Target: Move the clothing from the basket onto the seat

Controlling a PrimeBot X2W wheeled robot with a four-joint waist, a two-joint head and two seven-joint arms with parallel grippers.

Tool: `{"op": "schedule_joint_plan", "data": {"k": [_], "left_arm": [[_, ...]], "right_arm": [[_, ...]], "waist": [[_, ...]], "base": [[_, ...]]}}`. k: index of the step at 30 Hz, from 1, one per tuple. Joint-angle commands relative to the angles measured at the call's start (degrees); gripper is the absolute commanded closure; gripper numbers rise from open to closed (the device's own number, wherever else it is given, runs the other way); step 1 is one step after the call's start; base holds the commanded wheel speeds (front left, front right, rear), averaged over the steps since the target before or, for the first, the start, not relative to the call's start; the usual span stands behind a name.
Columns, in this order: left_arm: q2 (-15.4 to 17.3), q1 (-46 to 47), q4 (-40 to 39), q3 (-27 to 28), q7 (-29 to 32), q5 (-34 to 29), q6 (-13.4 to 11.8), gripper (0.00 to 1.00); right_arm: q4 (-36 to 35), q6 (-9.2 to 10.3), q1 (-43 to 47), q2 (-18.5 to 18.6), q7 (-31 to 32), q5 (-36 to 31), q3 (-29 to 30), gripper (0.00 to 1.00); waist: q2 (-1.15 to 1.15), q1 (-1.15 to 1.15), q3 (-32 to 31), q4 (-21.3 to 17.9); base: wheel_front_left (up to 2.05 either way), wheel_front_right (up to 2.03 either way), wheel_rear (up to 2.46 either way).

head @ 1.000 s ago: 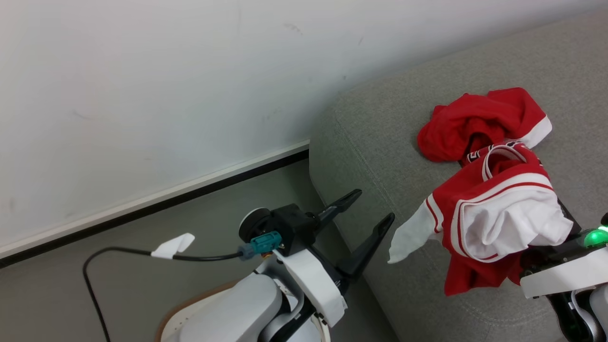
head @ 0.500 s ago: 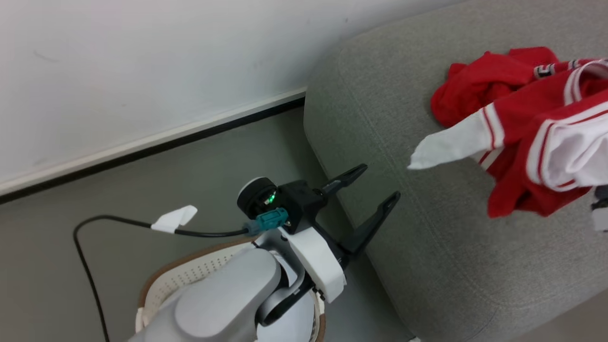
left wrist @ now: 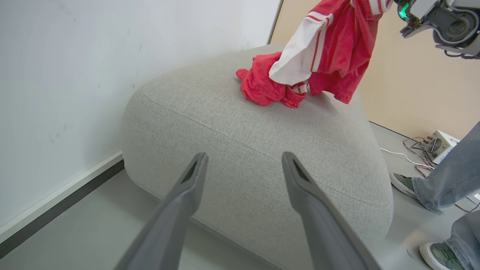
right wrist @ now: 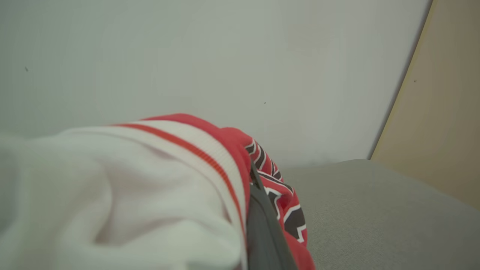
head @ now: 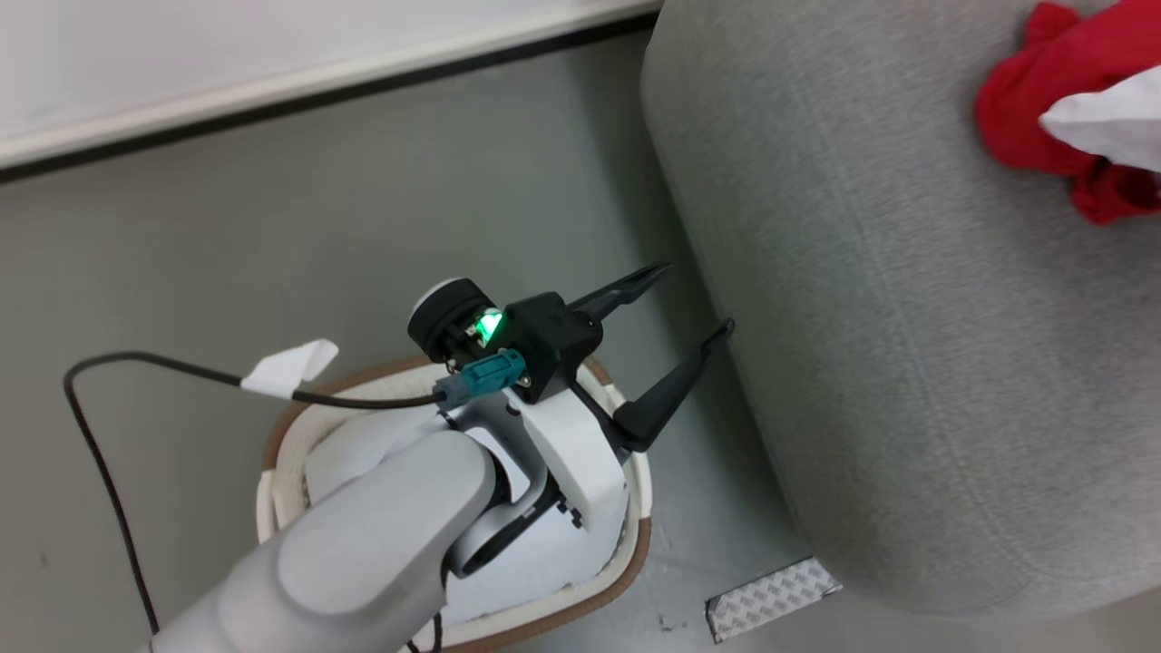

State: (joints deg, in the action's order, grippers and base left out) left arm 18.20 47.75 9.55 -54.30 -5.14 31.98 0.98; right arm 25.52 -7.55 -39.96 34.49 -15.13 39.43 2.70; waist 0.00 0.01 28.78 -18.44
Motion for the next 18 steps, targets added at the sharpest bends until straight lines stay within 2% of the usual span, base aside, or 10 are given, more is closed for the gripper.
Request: {"op": "schedule_joint_plan", "data": {"k": [1,3,8,14,17,18], "left_arm": [[0.72,0.73,-0.39,0.14,0.18,-0.7,-0.15,0.0],[0.84,1.19,-0.81,0.14,0.43,-0.88,-0.25,0.0],[0.62,2.09,-0.97,0.3,0.15,-1.21,-0.39,0.0],[-0.22,1.42,0.32,0.31,-1.3,-0.11,-0.3,0.0],[-0.59,1.09,1.08,0.49,-2.07,0.35,-0.38,0.0],[-0.73,1.05,1.33,0.53,-2.27,0.43,-0.39,0.0]], "right_arm": [[2.69,0.13,-2.1,0.26,0.29,0.01,-0.09,1.0],[6.97,0.13,-4.22,0.6,1.31,0.04,-0.83,1.0],[16.97,0.13,-8.52,1.49,9.45,0.49,-6.0,1.0],[24.36,0.13,-11.07,1.93,19.48,1.5,-12.74,1.0],[25.47,0.13,-11.74,2.2,24.2,3.05,-15.87,1.0],[25.6,0.13,-11.74,2.48,24.91,3.58,-16.7,0.91]], "waist": [[0.0,-0.01,3.05,1.88],[0.0,-0.01,4.29,2.57],[0.0,-0.01,5.99,4.45],[0.0,-0.01,5.08,5.83],[0.0,-0.01,4.25,6.17],[0.0,-0.01,3.94,6.25]], "base": [[0.0,0.0,0.0],[0.0,0.0,0.0],[0.0,0.0,0.0],[0.0,0.0,0.0],[0.0,0.0,0.0],[0.0,0.0,0.0]]}}
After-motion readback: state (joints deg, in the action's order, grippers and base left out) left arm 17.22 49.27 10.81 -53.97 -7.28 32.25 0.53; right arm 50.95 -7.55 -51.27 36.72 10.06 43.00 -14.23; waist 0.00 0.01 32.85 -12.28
